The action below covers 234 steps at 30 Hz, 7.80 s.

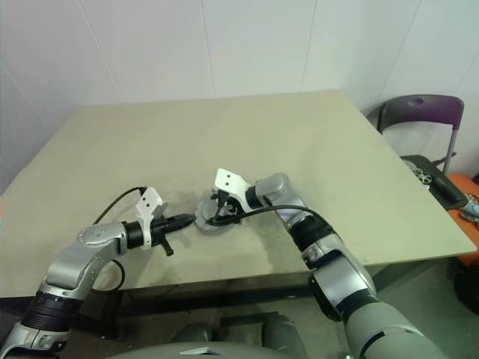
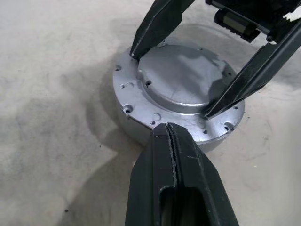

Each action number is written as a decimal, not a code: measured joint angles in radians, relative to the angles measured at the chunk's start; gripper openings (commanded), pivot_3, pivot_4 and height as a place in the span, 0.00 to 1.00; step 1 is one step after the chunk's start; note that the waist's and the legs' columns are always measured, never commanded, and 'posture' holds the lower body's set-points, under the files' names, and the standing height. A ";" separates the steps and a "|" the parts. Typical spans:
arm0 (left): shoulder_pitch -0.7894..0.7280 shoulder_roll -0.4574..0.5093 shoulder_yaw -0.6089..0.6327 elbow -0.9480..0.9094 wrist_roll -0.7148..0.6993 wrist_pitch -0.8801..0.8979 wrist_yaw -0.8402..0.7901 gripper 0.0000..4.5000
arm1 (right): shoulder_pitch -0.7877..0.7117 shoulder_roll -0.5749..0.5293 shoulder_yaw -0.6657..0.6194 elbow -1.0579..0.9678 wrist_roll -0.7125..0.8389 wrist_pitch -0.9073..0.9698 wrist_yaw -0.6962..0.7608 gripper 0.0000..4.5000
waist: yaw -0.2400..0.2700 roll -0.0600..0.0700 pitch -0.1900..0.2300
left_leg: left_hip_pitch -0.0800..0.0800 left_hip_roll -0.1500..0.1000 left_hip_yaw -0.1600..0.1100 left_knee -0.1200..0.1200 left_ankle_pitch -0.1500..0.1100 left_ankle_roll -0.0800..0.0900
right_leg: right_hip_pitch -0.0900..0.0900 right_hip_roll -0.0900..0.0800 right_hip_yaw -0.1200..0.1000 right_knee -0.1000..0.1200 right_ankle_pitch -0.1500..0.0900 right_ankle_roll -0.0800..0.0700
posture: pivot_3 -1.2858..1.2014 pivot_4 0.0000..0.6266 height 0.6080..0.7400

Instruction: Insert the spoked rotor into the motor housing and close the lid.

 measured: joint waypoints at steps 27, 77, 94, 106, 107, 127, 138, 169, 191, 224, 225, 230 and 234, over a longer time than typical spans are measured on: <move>-0.085 0.014 -0.046 0.036 0.038 0.050 -0.044 0.00 | -0.065 -0.043 -0.086 -0.069 0.063 0.197 0.035 1.00 | -0.002 0.000 0.000 | -0.001 0.000 0.000 -0.001 0.000 0.000 | -0.002 0.000 0.000 0.000 0.000 0.000 | 0.52 0.00 1.00; -0.066 0.077 -0.050 -0.003 0.028 0.063 -0.088 0.00 | -0.034 0.094 -0.683 0.122 0.529 1.229 -0.456 1.00 | -0.030 0.000 0.000 | -0.002 0.001 0.001 -0.003 0.000 0.000 | -0.003 0.001 0.000 -0.001 -0.001 0.002 | 0.52 0.00 1.00; -0.034 0.091 -0.026 -0.011 0.023 0.066 -0.090 0.00 | -0.023 0.134 -0.722 0.109 0.565 1.224 -0.524 0.29 | -0.030 0.001 0.001 | -0.003 0.001 0.001 -0.002 0.000 0.000 | -0.004 0.001 0.000 0.000 -0.001 0.002 | 0.52 0.00 1.00; 0.017 -0.057 0.257 -0.090 -0.226 0.176 0.048 0.00 | -0.022 0.134 -0.722 0.084 0.582 1.213 -0.536 0.29 | -0.030 0.001 0.001 | -0.014 0.001 -0.001 -0.001 0.000 0.000 | -0.014 0.001 0.000 0.000 0.001 0.000 | 0.52 0.00 1.00; 0.030 -0.072 0.295 -0.107 -0.262 0.193 0.073 0.00 | -0.022 0.134 -0.723 0.084 0.584 1.213 -0.536 0.29 | -0.030 0.001 0.001 | -0.014 0.001 -0.001 -0.001 0.000 0.000 | -0.015 0.000 0.000 0.000 0.001 -0.001 | 0.52 0.00 1.00; 0.181 -0.318 0.628 -0.020 -0.894 0.426 0.409 0.00 | -0.045 0.082 -0.744 0.047 0.622 1.217 -0.539 0.29 | -0.027 0.001 0.001 | -0.016 0.000 0.000 -0.001 0.000 0.000 | -0.015 0.000 0.000 -0.002 0.001 -0.001 | 0.52 0.00 1.00; 0.228 -0.324 0.614 0.023 -1.123 0.463 0.424 0.77 | -0.104 0.038 -0.773 0.008 0.669 1.269 -0.538 0.29 | -0.027 0.001 0.001 | -0.017 0.000 0.001 -0.001 0.000 0.000 | -0.015 0.000 0.000 -0.005 0.001 -0.001 | 0.52 0.00 1.00; 0.127 -0.306 0.480 0.027 -1.281 0.409 0.453 1.00 | -0.111 0.051 -0.745 -0.121 0.964 1.323 -0.637 0.29 | -0.025 0.001 0.001 | -0.018 0.000 0.001 -0.003 0.000 0.000 | -0.013 0.000 0.000 -0.011 0.001 -0.002 | 0.52 0.00 1.00; 0.083 -0.271 0.416 0.057 -1.287 0.410 0.418 0.49 | -0.054 0.054 -0.704 -0.148 1.206 1.323 -0.793 0.29 | -0.025 0.001 0.001 | -0.018 0.000 0.001 -0.003 0.000 0.001 | -0.013 0.000 0.000 -0.011 0.001 -0.002 | 0.52 0.00 1.00; 0.200 -0.189 0.467 0.015 -1.346 0.362 0.489 0.49 | -0.030 -0.055 -0.532 -0.309 1.082 1.265 -0.654 1.00 | -0.021 0.001 0.001 | -0.019 0.000 0.001 -0.003 -0.001 0.001 | -0.014 0.000 0.000 -0.013 0.000 -0.004 | 0.52 0.00 1.00; 0.199 -0.191 0.481 0.011 -1.346 0.344 0.502 0.49 | -0.030 -0.079 -0.499 -0.332 1.061 1.238 -0.619 1.00 | -0.021 0.001 0.001 | -0.019 0.001 0.001 -0.004 -0.001 0.001 | -0.014 0.000 0.000 -0.013 0.000 -0.003 | 0.52 0.00 1.00; 0.158 -0.221 0.554 -0.003 -1.343 0.209 0.601 0.49 | -0.033 -0.233 -0.242 -0.455 0.858 0.962 -0.361 1.00 | -0.019 0.000 0.001 | -0.019 0.001 0.001 -0.004 -0.001 0.001 | -0.013 0.000 0.000 -0.014 0.000 0.001 | 0.52 0.00 1.00; 0.128 -0.237 0.593 -0.012 -1.342 0.126 0.692 0.49 | -0.033 -0.281 -0.103 -0.484 0.669 0.671 -0.186 1.00 | -0.010 -0.001 0.001 | -0.019 0.001 0.001 -0.003 -0.001 0.001 | -0.013 0.000 0.000 -0.015 0.001 0.001 | 0.52 0.00 1.00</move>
